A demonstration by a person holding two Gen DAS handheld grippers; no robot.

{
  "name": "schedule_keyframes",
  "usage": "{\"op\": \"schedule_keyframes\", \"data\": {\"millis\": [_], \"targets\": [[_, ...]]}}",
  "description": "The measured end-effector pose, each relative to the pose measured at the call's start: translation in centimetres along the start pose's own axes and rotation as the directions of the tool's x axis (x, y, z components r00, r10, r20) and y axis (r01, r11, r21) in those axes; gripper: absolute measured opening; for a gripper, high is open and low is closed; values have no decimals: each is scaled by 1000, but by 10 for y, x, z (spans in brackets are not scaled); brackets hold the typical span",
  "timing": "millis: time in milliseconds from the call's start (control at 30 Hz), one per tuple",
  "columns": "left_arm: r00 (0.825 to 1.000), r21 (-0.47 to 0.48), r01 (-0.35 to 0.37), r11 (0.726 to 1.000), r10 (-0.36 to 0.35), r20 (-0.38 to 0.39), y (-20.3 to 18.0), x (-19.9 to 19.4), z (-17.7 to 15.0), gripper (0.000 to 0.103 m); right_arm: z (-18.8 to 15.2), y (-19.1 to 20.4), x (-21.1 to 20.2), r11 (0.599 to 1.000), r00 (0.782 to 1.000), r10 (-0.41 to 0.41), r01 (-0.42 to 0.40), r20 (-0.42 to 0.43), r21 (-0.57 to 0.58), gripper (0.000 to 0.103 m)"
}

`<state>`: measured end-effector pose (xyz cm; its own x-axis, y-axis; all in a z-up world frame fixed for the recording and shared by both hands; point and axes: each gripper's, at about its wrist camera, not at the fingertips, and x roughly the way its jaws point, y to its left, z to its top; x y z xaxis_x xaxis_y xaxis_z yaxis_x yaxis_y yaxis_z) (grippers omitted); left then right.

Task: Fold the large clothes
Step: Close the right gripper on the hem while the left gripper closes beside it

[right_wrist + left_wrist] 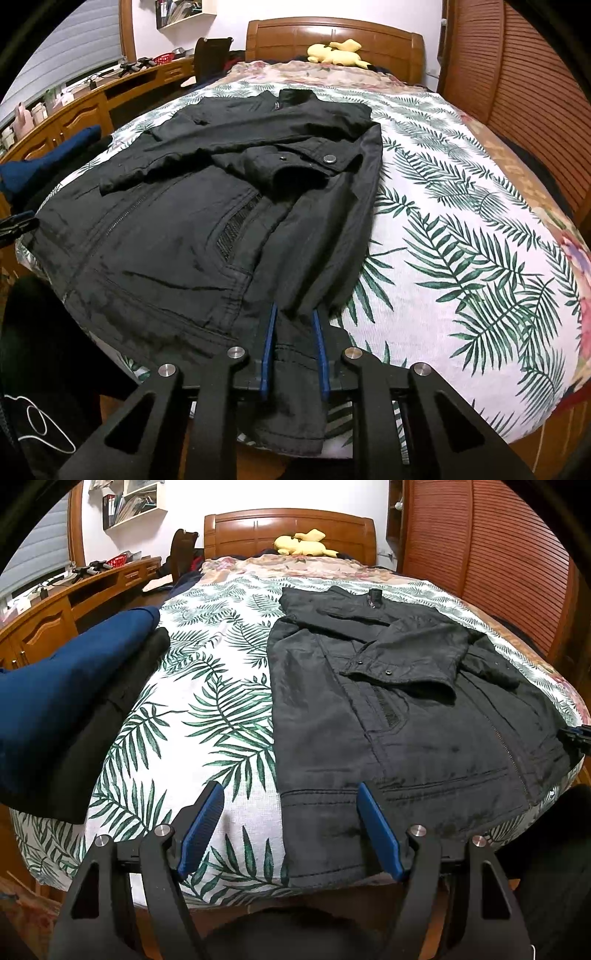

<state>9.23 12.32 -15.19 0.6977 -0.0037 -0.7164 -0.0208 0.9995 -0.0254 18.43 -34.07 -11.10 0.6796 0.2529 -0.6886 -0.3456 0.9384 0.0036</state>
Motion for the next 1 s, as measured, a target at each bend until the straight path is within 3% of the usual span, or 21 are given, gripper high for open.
{"op": "schedule_keyframes", "data": {"millis": [100,200,233,333,500,567,600,667,733,800,1000], "targets": [[1000,-1,8,1000,-8,-8,0,0,-4,75,-2,-3,1,1000,1000,4,-4,-16,22,25],[997,-12,65,998,-65,-31,0,2,-13,55,-4,-3,5,999,999,4,-3,-43,32,34],[997,-15,73,997,-73,-31,0,2,-15,53,-4,-3,5,999,999,9,-7,-48,37,39],[997,-15,75,997,-75,-21,0,1,-20,52,-5,-3,9,999,997,26,-23,-68,46,49],[996,-25,80,997,-80,-28,0,2,-18,52,-5,-3,9,999,998,21,-19,-64,43,50],[996,-20,82,996,-82,-27,-1,2,-17,47,-5,-1,8,999,998,16,-14,-59,29,42],[995,-19,92,996,-93,-26,-2,1,-17,38,-5,1,7,1000,999,11,-10,-50,20,38],[996,-16,85,996,-85,-22,-4,-1,-16,28,-6,1,1,1000,1000,9,-8,-20,16,20],[996,-18,81,997,-81,-21,-3,-4,-14,15,-3,0,-14,999,998,24,-26,65,23,18],[995,-24,96,995,-97,-18,-2,-9,-11,11,3,0,-24,1000,995,23,-25,94,19,18],[996,-4,88,996,-88,2,-10,-21,2,9,9,-2,-34,998,992,41,-45,116,32,18]]}}
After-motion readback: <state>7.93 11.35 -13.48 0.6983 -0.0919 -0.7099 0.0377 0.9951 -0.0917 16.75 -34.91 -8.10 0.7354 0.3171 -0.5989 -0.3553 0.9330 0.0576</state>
